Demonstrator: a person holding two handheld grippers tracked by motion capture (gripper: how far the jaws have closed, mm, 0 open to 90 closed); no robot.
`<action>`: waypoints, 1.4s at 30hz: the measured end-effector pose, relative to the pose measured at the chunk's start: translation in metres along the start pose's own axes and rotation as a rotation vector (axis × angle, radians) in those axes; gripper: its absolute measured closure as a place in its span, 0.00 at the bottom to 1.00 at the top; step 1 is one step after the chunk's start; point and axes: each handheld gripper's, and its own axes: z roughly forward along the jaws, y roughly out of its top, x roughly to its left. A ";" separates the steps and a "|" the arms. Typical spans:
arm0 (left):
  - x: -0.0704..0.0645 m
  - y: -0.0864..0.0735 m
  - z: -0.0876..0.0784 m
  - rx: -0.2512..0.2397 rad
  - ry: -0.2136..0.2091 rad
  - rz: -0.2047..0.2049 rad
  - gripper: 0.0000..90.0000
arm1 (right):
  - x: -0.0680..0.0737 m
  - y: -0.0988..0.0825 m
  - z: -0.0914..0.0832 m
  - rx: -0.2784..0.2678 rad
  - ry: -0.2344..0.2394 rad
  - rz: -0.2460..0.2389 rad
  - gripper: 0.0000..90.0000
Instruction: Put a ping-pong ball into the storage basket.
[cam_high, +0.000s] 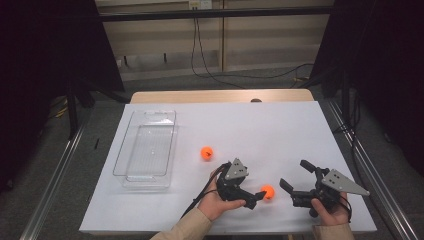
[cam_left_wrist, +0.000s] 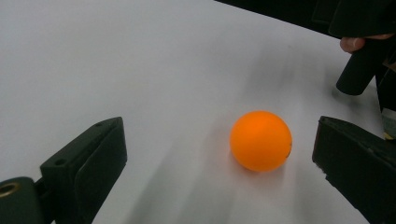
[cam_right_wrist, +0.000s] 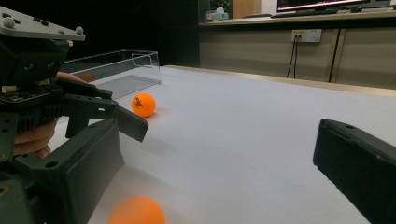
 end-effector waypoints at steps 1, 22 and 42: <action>0.000 0.000 0.000 0.001 0.000 0.000 0.03 | 0.000 0.000 0.000 0.000 0.000 0.000 0.01; -0.001 0.000 0.002 0.012 0.000 -0.009 0.03 | -0.001 0.000 0.000 0.001 -0.001 0.000 0.01; -0.004 0.002 0.007 0.023 0.006 -0.026 0.03 | -0.001 0.000 0.001 0.003 -0.001 0.001 0.01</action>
